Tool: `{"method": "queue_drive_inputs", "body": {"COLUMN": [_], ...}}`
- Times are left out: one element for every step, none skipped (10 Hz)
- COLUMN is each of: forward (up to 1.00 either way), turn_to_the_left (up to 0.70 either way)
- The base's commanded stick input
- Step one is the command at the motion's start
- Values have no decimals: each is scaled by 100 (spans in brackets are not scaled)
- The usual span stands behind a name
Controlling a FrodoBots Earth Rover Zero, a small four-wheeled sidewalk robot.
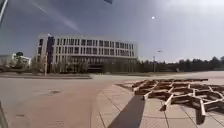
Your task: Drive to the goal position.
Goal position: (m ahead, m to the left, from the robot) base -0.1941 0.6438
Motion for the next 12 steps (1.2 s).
{"method": "queue_drive_inputs", "body": {"forward": [5,5,5,5,5,5,5,5,4,5,5,5], "turn_to_the_left": [0,0,0,0,0,0,0,0,0,0,0,0]}}
